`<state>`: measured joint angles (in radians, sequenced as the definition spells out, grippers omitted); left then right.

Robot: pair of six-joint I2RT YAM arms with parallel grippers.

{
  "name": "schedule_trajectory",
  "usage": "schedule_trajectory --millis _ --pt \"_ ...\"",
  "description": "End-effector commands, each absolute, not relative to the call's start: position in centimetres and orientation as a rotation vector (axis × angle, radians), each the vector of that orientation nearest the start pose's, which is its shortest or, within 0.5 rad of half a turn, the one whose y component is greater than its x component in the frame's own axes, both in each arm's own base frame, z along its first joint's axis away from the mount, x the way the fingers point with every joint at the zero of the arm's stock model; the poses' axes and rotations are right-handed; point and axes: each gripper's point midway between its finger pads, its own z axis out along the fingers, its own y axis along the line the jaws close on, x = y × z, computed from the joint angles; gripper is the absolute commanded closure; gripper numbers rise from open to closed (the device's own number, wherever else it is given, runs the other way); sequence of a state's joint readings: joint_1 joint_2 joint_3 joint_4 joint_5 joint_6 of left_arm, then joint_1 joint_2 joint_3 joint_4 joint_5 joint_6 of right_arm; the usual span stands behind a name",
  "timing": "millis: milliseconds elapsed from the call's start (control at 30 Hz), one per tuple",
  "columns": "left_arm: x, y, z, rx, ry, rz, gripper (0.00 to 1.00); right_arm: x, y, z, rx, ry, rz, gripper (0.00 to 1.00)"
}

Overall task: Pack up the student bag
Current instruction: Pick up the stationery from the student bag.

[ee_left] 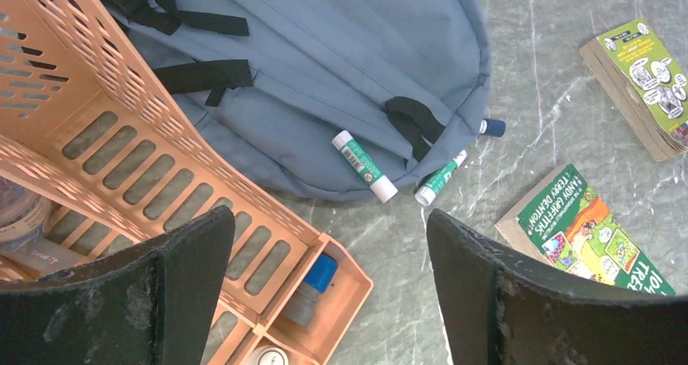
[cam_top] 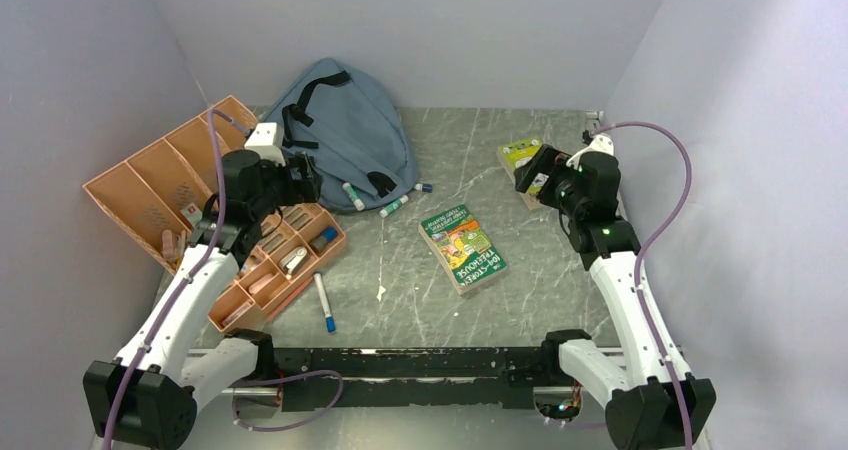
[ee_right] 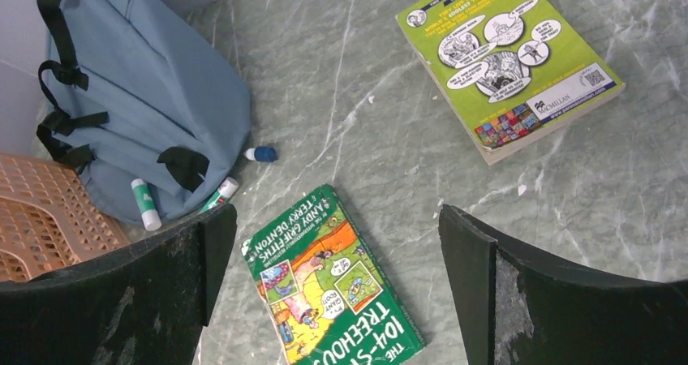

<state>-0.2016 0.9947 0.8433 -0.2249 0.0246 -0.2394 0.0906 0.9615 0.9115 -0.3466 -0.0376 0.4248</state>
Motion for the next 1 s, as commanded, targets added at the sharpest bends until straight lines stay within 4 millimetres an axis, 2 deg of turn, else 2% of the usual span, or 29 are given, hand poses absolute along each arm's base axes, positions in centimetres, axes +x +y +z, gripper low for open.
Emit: schedule_trajectory --millis 0,267,433,633,767,833,900,967 --pt "33.7 -8.7 23.4 -0.004 1.922 -0.348 0.08 32.8 4.8 25.2 0.314 1.917 0.360 0.00" --pt "33.4 -8.6 22.6 -0.001 1.924 -0.347 0.08 33.9 5.3 24.9 0.308 1.925 0.381 0.00" --pt "33.2 -8.3 22.3 0.003 1.930 -0.326 0.08 34.6 5.3 22.8 0.375 2.008 0.384 0.00" --pt "32.6 -8.1 21.4 0.001 1.943 -0.317 0.08 36.2 7.8 20.2 0.312 2.099 0.512 0.00" --pt "32.2 -7.8 20.8 -0.002 1.945 -0.304 0.09 37.7 10.6 19.7 0.276 2.097 0.701 0.00" --pt "32.1 -7.8 20.8 -0.007 1.940 -0.301 0.09 38.5 12.9 20.3 0.226 2.069 0.828 0.00" --pt "32.1 -7.8 21.0 -0.011 1.934 -0.298 0.09 39.7 15.3 20.6 0.172 2.058 0.878 0.00" --pt "32.1 -8.1 21.1 -0.007 1.928 -0.308 0.09 40.6 18.7 20.6 0.084 2.067 0.909 0.00"
